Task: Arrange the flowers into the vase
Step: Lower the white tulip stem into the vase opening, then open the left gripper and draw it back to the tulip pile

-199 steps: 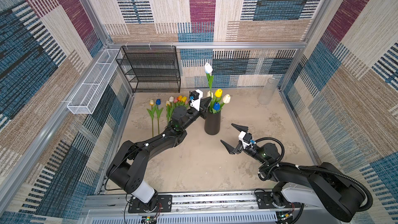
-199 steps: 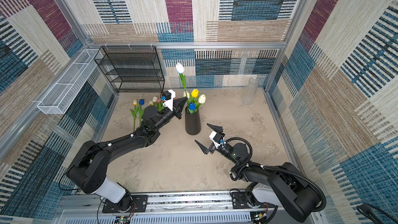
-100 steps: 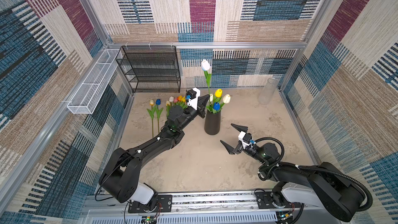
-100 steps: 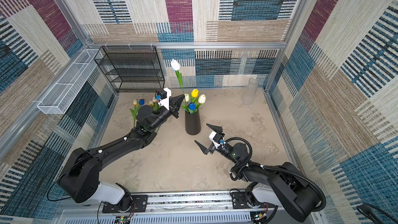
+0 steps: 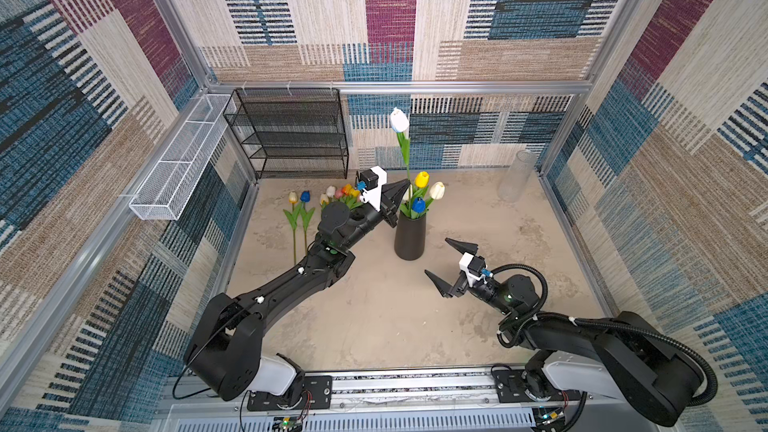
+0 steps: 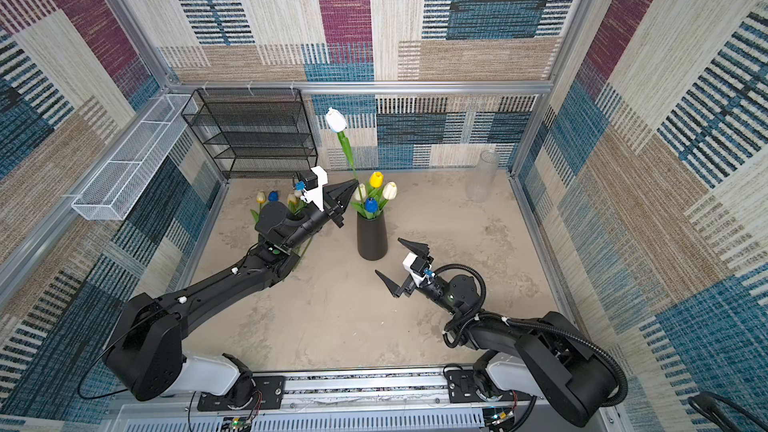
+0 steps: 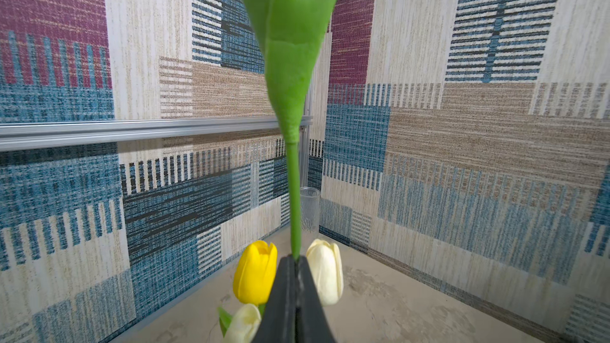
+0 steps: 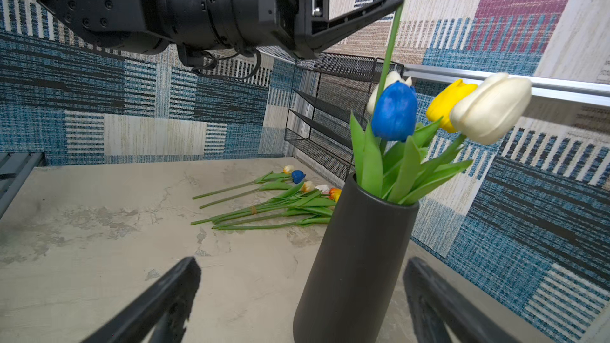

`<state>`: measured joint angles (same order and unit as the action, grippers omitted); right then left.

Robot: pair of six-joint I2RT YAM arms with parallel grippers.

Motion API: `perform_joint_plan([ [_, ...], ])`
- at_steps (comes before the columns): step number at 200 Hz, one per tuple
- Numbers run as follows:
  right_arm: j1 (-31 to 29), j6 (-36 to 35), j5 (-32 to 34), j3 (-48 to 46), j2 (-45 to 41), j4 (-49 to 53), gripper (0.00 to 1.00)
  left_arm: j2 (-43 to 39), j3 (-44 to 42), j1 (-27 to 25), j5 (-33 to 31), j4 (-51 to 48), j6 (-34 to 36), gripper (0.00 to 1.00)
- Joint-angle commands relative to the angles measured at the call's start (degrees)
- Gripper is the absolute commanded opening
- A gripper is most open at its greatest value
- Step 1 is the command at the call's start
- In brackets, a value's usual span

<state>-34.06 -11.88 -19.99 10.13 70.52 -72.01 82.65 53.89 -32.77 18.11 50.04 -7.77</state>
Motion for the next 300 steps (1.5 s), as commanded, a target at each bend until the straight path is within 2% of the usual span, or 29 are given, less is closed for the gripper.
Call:
perform_joint_plan([
  [1, 0.0, 0.3, -0.6, 0.4, 0.2, -0.7, 1.00, 0.9, -1.1, 0.0, -1.1, 1.7, -0.5, 0.00],
  [64, 0.0, 0.4, -0.8, 0.4, 0.3, -0.8, 1.00, 4.4, -3.7, 0.3, -6.6, 5.7, 1.2, 0.00],
  [117, 0.0, 0.3, -0.8, 0.4, 0.3, -0.8, 1.00, 6.3, -1.7, 0.3, -5.5, 4.4, 1.9, 0.00],
  [169, 0.0, 0.2, -0.6, 0.4, 0.6, -0.7, 1.00, 7.9, -5.1, 0.3, -5.4, 5.2, 2.4, 0.00],
  [181, 0.0, 0.3, -0.7, 0.5, 0.7, -0.7, 1.00, 7.7, -5.5, 0.3, -4.6, 4.0, 2.9, 0.14],
  [193, 0.0, 0.3, -0.8, 0.5, 0.9, -0.7, 1.00, 6.9, -6.1, 0.3, -3.9, 2.1, 3.7, 0.35],
  [206, 0.0, 0.2, -0.6, 0.6, 1.2, -0.8, 1.00, 5.1, -6.8, 0.3, -4.4, -1.1, 4.3, 0.41],
  [232, 0.0, 0.2, -0.7, 0.8, 1.8, -0.9, 1.00, 0.6, -7.2, 0.2, -5.5, -11.3, 6.8, 0.44],
  [257, 0.0, 0.5, -1.1, 1.0, 2.6, -1.3, 1.00, -3.8, -6.9, 1.3, -4.6, -23.1, 8.0, 0.41],
  [289, 0.0, 0.9, -1.5, 1.1, 2.8, -1.5, 1.00, -7.4, -5.7, 5.4, -1.5, -34.5, 8.5, 0.41],
  [300, 0.0, 0.9, -1.5, 1.1, 2.7, -1.5, 1.00, -9.0, -6.3, 7.2, -2.8, -36.2, 8.4, 0.42],
])
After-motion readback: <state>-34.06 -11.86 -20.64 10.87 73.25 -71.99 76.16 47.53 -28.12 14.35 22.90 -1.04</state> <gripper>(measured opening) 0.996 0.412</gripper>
